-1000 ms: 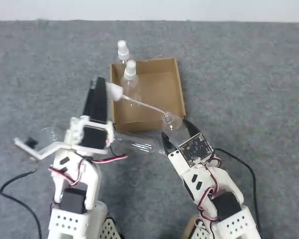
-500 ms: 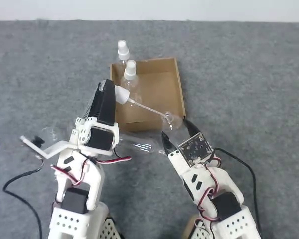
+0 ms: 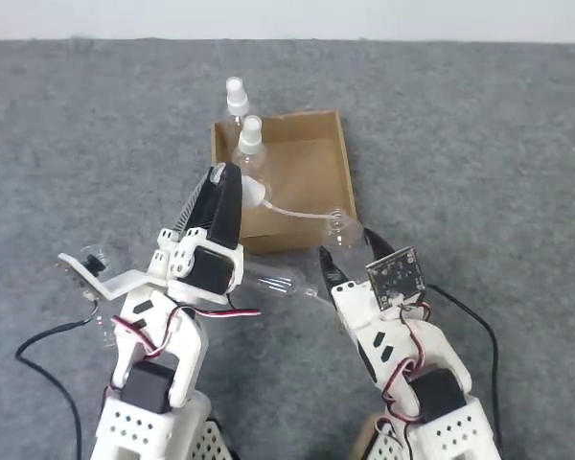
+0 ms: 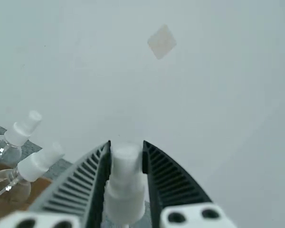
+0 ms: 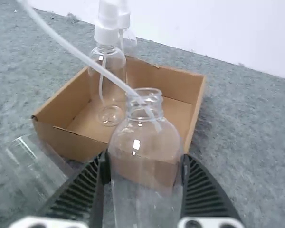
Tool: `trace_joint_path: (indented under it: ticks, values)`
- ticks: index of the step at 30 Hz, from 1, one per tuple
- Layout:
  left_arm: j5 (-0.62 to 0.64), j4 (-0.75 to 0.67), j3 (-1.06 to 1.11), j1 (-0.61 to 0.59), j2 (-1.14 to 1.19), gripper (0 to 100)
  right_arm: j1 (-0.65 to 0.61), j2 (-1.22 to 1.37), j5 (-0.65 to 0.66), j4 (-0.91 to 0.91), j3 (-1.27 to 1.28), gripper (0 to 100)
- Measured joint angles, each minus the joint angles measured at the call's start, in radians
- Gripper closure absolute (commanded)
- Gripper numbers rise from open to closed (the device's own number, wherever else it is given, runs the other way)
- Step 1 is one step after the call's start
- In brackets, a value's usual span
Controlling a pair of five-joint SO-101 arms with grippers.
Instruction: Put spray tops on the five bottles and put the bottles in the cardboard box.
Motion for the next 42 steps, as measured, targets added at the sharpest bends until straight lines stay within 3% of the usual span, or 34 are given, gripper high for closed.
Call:
trace_joint_path:
  ticks: [18,25,31,42]
  values:
    - [-0.003,0.000,0.000,0.026,0.000,99,0.003,0.000,0.091,-0.002,0.000,92.3]
    - [-0.078,0.000,-0.002,0.032,0.000,99,-0.026,0.000,0.091,-0.025,0.000,92.3]
    - [-0.003,0.000,0.037,0.032,0.000,99,-0.084,0.000,0.091,-0.025,0.000,92.3]
    - [0.005,0.000,0.066,0.032,0.000,99,-0.144,0.000,0.097,-0.026,0.000,92.3]
